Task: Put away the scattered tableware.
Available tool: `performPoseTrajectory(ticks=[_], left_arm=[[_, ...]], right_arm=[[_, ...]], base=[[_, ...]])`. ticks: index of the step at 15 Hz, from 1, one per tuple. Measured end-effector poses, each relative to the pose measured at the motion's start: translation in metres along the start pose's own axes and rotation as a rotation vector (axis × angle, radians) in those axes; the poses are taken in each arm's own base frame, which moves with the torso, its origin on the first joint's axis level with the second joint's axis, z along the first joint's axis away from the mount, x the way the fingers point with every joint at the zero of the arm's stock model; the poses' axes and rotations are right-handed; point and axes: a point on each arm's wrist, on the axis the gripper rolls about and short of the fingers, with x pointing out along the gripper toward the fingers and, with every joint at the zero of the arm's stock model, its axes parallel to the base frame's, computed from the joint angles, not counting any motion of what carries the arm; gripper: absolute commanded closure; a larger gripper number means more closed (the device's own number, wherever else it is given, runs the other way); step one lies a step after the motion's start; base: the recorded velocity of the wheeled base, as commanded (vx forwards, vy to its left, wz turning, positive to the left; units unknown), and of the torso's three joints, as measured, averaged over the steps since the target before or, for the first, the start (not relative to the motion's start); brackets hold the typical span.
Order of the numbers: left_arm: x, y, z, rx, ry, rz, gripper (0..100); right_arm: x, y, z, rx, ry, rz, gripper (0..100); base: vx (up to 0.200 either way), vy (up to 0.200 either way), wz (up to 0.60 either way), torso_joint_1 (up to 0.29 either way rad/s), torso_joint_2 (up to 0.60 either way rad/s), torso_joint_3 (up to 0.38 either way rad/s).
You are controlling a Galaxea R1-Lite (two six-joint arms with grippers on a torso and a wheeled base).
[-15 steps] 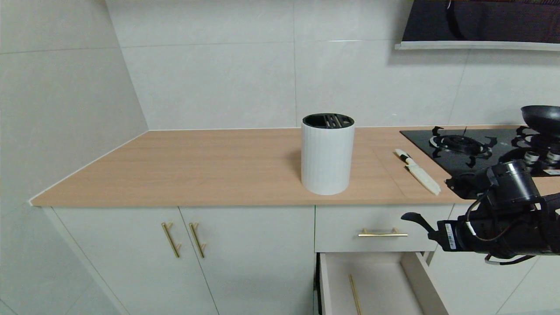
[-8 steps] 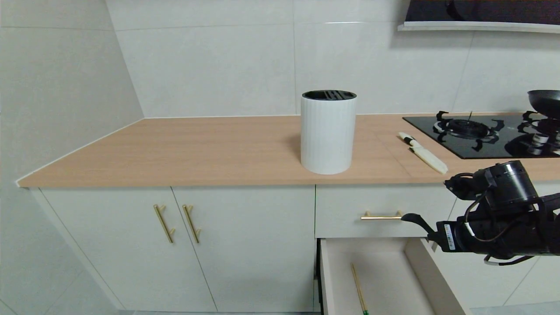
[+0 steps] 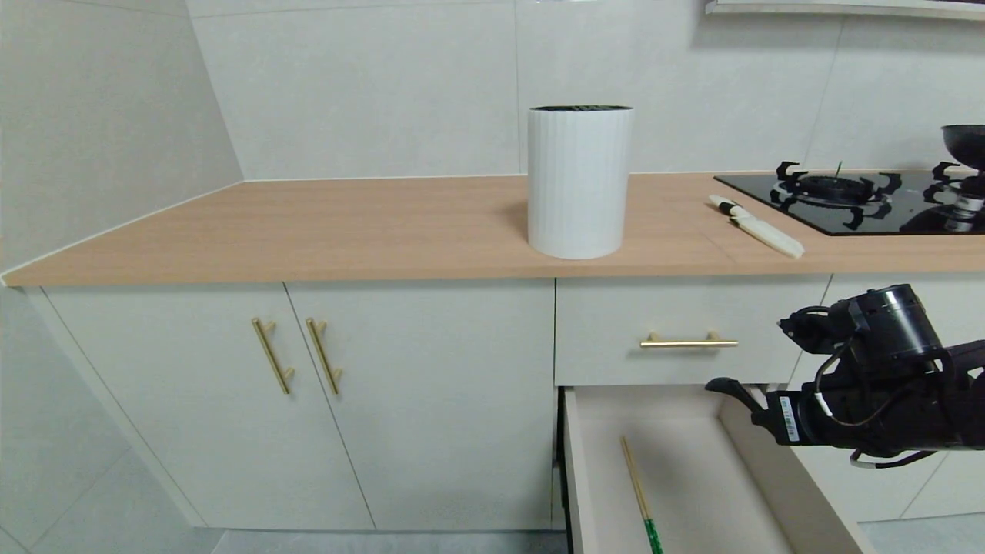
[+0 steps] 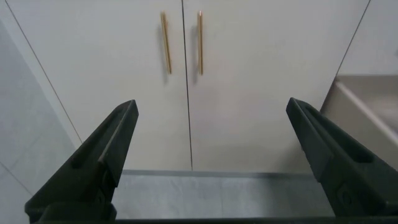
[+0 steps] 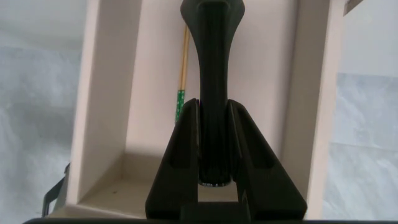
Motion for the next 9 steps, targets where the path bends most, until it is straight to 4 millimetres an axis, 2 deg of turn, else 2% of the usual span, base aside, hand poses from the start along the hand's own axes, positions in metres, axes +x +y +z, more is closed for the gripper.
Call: performPoseTrajectory(ticks=[4, 9], left_arm=[[0.0000, 0.0000, 0.0000, 0.000, 0.000, 0.000, 0], [0.0000, 0.0000, 0.0000, 0.000, 0.000, 0.000, 0]], right_arm=[[0.0028, 0.0000, -0.0014, -0.001, 0.011, -0.002, 100], [0.0051, -0.0001, -0.0025, -0.001, 0.015, -0.002, 100]], base=[[0.000, 0.000, 0.00, -0.095, 0.41, 0.312], [0.000, 0.000, 0.00, -0.017, 0.07, 0.037]])
